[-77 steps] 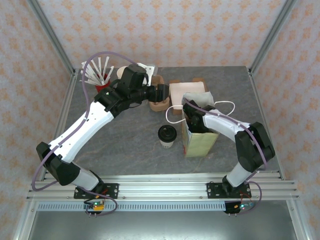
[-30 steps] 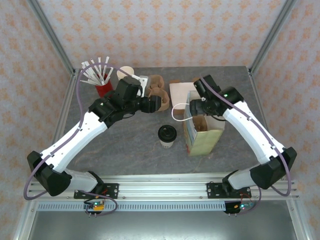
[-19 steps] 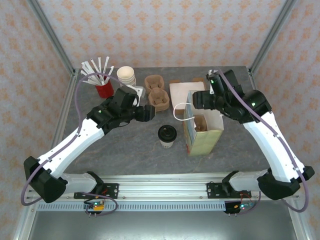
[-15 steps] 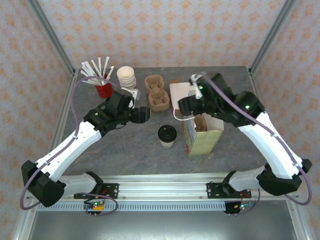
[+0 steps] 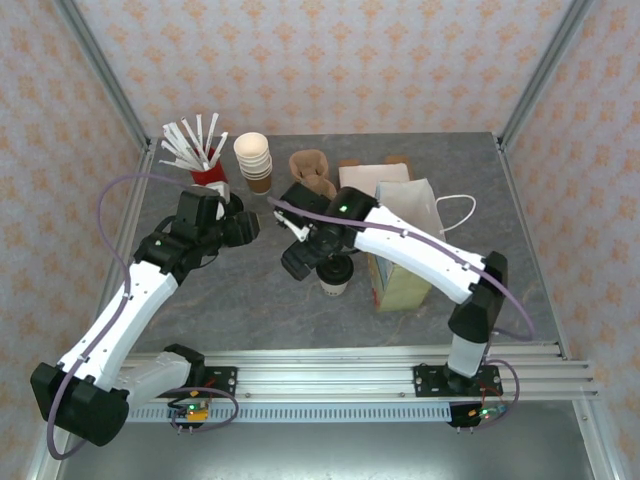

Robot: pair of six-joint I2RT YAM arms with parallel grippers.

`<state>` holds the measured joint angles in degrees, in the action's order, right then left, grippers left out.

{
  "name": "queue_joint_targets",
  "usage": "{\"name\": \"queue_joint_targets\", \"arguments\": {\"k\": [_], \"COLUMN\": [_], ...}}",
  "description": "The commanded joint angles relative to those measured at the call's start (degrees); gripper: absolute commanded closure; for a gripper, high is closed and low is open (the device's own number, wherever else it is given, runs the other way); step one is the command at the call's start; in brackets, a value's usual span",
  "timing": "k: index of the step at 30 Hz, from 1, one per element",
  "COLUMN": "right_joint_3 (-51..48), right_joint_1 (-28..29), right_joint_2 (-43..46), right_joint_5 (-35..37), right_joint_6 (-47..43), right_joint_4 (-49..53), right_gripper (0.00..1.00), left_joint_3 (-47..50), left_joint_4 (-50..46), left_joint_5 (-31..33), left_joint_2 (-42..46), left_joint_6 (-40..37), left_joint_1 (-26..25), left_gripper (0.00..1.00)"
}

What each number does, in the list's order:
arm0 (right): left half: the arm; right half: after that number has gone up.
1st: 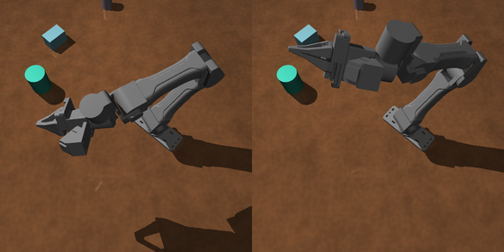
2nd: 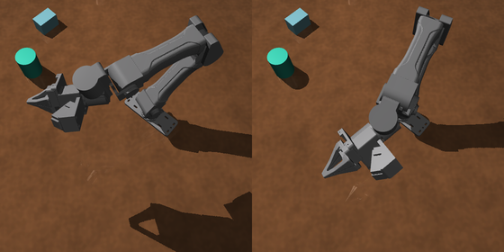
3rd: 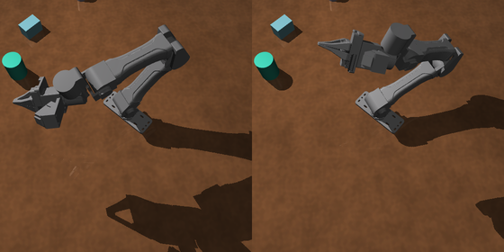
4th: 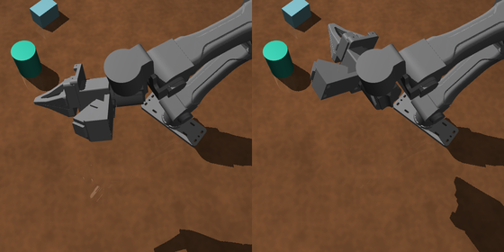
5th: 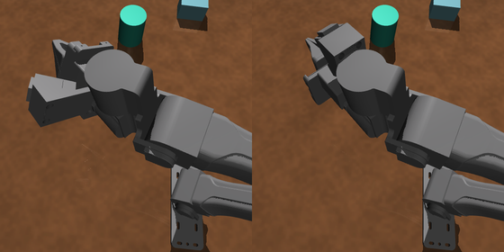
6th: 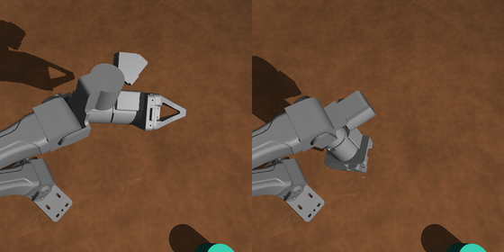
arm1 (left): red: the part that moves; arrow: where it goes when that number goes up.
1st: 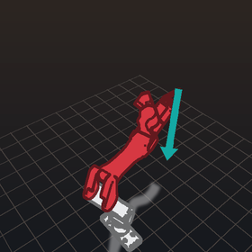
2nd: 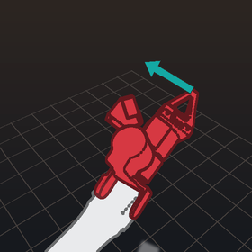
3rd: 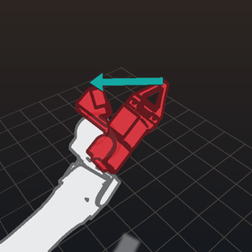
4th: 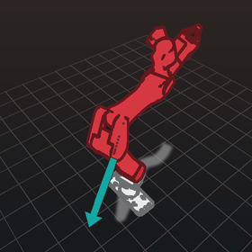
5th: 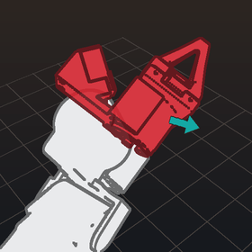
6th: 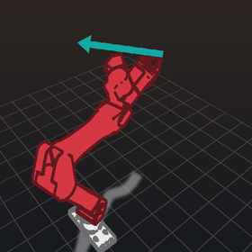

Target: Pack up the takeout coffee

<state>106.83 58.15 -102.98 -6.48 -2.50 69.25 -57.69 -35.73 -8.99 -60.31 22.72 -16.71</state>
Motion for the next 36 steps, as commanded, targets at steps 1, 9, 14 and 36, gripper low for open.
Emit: {"name": "queue_joint_targets", "arguments": {"k": [1, 9, 14, 36], "right_joint_3": [-0.51, -3.54, -5.84, -9.53], "right_joint_1": [0.04, -3.44, -5.44, -8.40], "right_joint_2": [-2.00, -3.95, -3.91, -5.13], "right_joint_5": [2.47, 2.13, 1.01, -2.36], "right_joint_6": [-1.54, -1.55, -1.37, -1.98], "right_joint_4": [2.51, 3.43, 3.60, 2.53], "right_gripper": [0.11, 0.07, 0.06, 0.11], "left_joint_3": [0.12, 0.13, 0.60, 0.79], "left_joint_4": [-0.07, 0.53, 1.09, 0.86], "left_joint_5": [-1.50, -2.91, -3.56, -16.01], "left_joint_2": [0.12, -0.06, -0.06, 0.09], "left_joint_6": [0.91, 0.65, 0.65, -0.91], "left_joint_1": [0.36, 0.36, 0.36, 0.36], "left_gripper": [0.26, 0.27, 0.27, 0.27]}}
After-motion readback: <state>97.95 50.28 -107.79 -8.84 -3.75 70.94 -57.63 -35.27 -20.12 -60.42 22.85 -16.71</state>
